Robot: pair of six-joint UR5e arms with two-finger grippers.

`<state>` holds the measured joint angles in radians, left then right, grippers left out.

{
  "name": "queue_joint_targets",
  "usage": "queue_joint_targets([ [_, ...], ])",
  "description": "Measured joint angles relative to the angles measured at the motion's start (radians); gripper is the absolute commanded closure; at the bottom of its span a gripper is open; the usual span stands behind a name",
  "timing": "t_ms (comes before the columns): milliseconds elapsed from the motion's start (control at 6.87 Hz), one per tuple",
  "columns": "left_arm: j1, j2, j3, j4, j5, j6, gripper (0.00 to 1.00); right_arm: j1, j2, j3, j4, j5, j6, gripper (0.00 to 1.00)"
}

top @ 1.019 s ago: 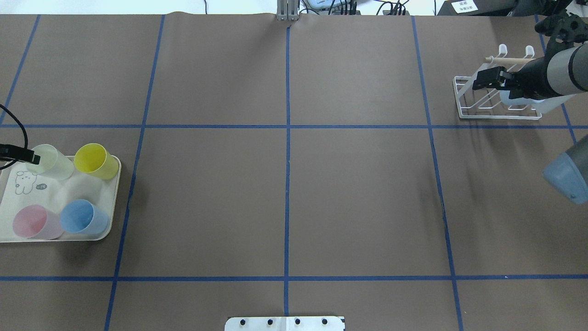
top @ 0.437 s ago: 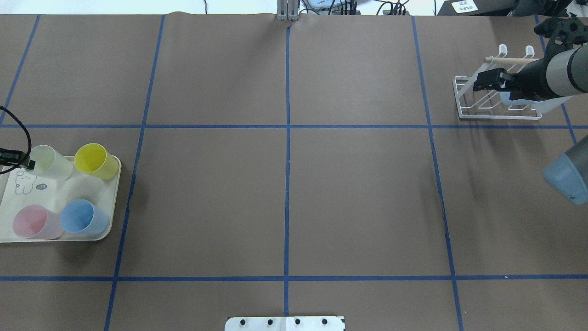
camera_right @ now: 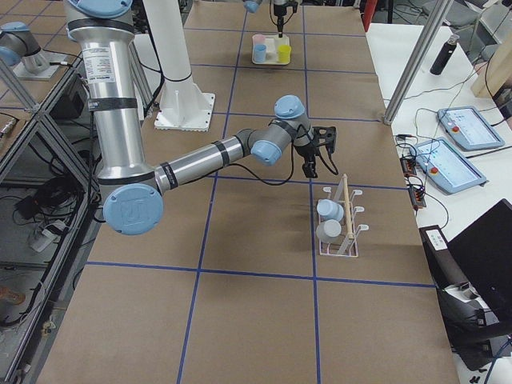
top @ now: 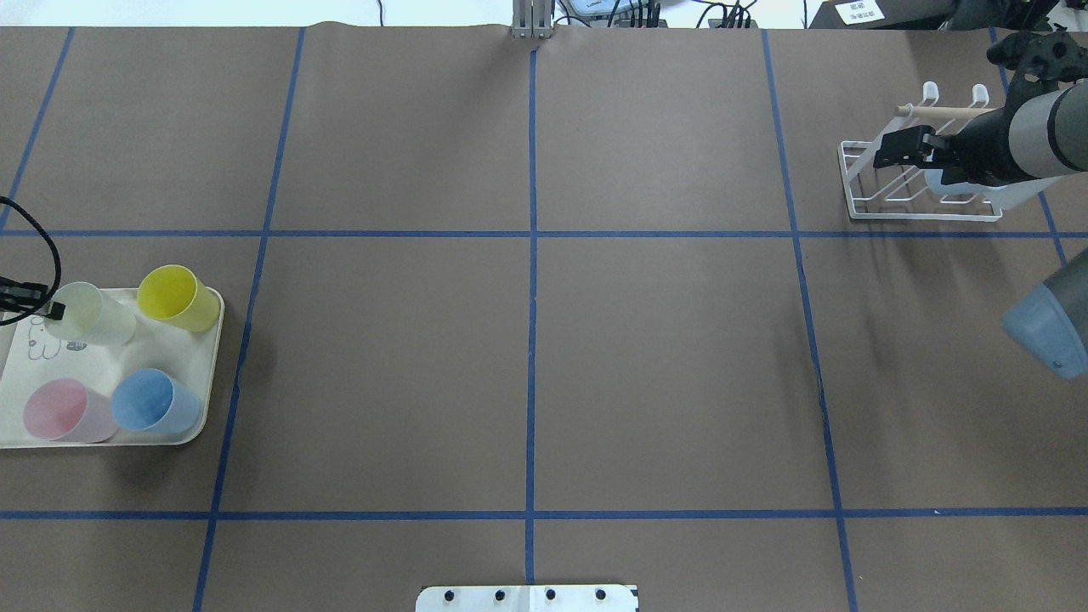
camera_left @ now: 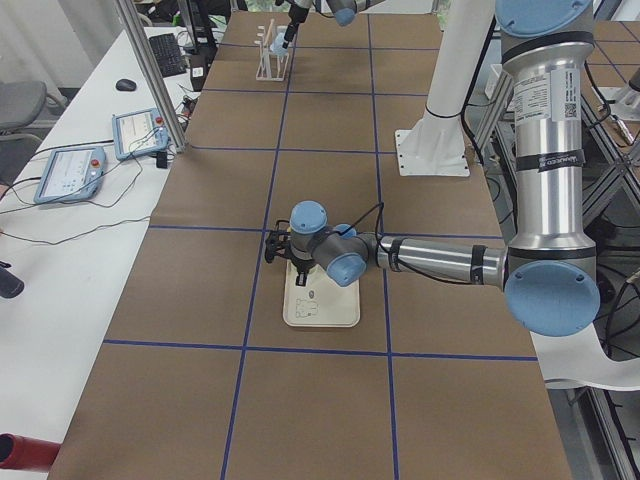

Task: Transfer IKEA cup to right arm and place on rack

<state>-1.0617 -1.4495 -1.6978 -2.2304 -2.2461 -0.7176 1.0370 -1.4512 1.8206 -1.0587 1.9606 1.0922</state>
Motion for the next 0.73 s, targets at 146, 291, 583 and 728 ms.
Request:
queue_joint_targets([
  [146,-0.055,0.015,-0.022,0.001,-0.017,0.0,1.0,-0.001,0.001,0.001,-0.001,-0.002,0.0,0.0],
  [291,-0.1,0.026,-0.048,0.007,-0.03,-0.002,1.0,-0.002,0.003,0.003,-0.001,-0.003,0.0,0.0],
  [583,-0.138,0.013,-0.12,0.027,-0.092,-0.1,1.0,-0.011,0.009,0.01,0.0,-0.002,0.015,0.0],
  [728,-0.143,-0.025,-0.171,0.029,-0.111,-0.26,1.0,-0.022,0.013,0.018,0.007,-0.002,0.045,0.0],
])
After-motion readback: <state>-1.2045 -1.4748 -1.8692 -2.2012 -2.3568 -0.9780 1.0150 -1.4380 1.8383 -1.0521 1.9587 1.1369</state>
